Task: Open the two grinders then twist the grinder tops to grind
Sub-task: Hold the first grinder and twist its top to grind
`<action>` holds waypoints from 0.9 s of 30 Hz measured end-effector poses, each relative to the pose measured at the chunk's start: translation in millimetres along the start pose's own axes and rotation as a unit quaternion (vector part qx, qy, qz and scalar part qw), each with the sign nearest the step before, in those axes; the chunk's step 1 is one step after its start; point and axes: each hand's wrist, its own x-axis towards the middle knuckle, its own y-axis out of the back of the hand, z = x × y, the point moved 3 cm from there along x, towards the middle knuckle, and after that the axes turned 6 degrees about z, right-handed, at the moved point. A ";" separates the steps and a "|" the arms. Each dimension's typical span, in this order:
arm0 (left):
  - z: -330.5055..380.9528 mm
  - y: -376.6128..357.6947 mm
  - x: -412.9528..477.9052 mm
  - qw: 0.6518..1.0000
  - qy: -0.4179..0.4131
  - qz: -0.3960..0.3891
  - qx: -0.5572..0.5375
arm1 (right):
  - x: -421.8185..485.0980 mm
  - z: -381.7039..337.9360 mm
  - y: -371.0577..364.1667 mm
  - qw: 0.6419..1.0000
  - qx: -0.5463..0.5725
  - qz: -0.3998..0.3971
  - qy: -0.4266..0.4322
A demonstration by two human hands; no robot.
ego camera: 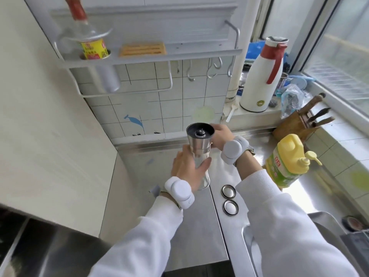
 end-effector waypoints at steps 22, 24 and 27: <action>3.9 136.2 32.6 0.977 -0.023 0.151 -0.149 | -43.0 -129.3 -75.0 0.964 -0.037 -0.086 0.249; 5.2 141.8 34.5 0.978 -0.027 0.160 -0.134 | -41.3 -134.0 -79.9 0.962 -0.042 -0.068 0.261; 6.9 143.6 36.5 0.977 -0.023 0.166 -0.129 | -38.2 -138.7 -82.4 0.960 -0.048 -0.023 0.276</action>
